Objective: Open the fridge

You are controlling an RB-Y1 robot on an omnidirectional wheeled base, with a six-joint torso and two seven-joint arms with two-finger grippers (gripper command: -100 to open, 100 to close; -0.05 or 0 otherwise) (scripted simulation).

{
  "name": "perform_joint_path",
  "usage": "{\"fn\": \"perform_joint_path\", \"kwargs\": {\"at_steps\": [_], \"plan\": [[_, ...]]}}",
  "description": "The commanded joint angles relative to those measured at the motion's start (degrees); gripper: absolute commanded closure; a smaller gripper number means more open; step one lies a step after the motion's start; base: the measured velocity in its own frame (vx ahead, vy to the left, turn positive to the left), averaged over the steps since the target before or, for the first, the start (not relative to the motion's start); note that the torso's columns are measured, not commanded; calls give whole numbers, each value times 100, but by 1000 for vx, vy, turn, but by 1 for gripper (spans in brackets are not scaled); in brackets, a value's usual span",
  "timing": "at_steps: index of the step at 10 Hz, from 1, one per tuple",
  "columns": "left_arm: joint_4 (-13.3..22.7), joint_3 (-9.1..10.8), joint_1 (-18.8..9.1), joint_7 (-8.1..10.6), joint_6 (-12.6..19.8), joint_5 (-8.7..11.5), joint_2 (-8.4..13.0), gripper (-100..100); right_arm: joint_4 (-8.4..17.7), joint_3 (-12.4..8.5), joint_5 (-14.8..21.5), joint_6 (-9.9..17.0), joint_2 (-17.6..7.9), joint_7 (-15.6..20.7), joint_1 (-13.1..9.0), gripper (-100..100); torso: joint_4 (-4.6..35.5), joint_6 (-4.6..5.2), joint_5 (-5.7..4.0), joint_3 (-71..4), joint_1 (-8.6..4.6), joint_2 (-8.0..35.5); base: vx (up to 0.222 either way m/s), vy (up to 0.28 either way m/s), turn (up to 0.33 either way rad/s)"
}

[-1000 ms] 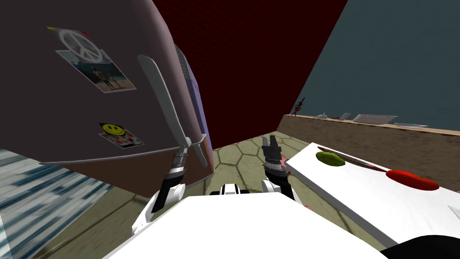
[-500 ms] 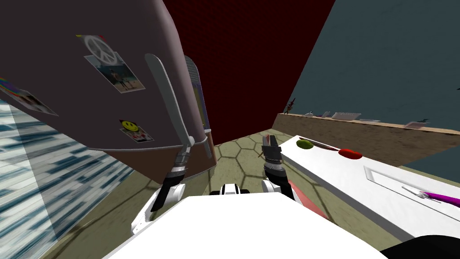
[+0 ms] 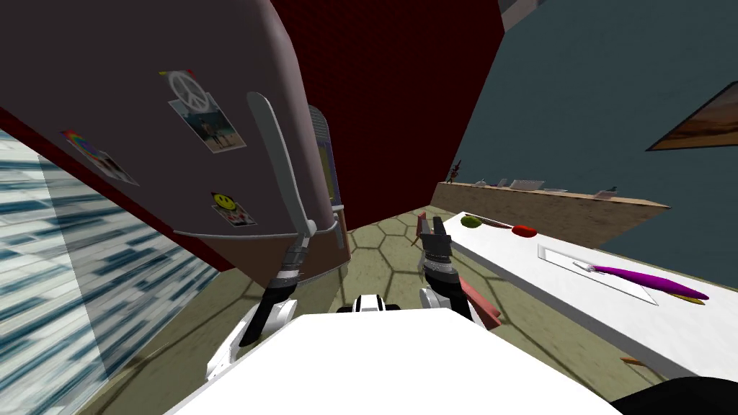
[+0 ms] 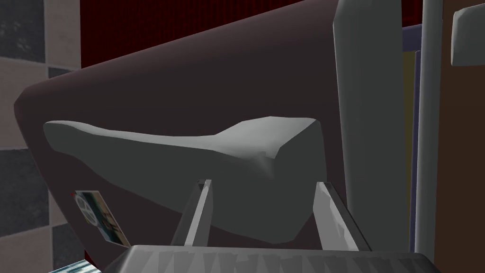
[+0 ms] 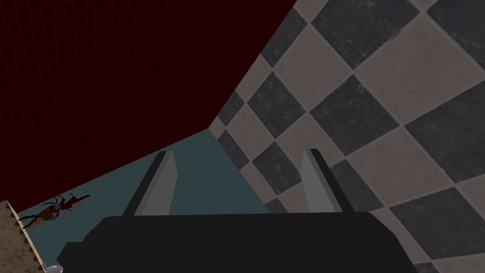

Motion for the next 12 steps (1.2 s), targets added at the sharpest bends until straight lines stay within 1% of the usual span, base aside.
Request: {"fn": "perform_joint_path", "kwargs": {"at_steps": [1,3,4,6,7,8,9,10,11,12], "plan": [[-133,-72,76,121,-115,-3,128,100,0,0,0,0,0,0,-1,0,6,-4,6,20,14,34,-244,139,-57],[-262,-238,206,277,-246,-33,295,100,0,0,0,0,0,0,0,0,11,-13,-4,4,9,9,-232,146,-73],[-262,-238,206,277,-246,-33,295,100,0,0,0,0,0,0,-1,0,12,-8,-1,8,17,18,-184,136,-52],[-391,-405,336,433,-377,-62,462,100,0,0,0,0,0,0,0,0,16,-8,-10,-8,6,-1,-224,126,-66],[-391,-405,336,433,-377,-62,462,100,0,0,0,0,0,0,0,0,16,9,-9,16,-18,34,-207,119,-43],[-456,-488,401,512,-443,-76,545,100,0,0,0,0,0,0,0,0,16,7,-15,11,-32,20,-169,180,-66],[-521,-571,466,590,-509,-91,629,100,0,0,0,0,0,0,0,0,15,7,-13,0,-10,7,-265,195,-103],[-521,-571,466,590,-509,-91,629,100,0,-1,0,0,0,0,-1,0,17,12,-9,17,-18,37,-218,136,-37],[-479,-629,520,562,-458,-121,599,100,1,0,0,0,0,0,0,0,18,10,-16,11,-39,20,-83,47,-8],[-562,-780,669,641,-609,-197,724,100,0,1,0,0,1,0,2,0,-2,19,-22,-17,-69,-28,-92,123,59]]}}
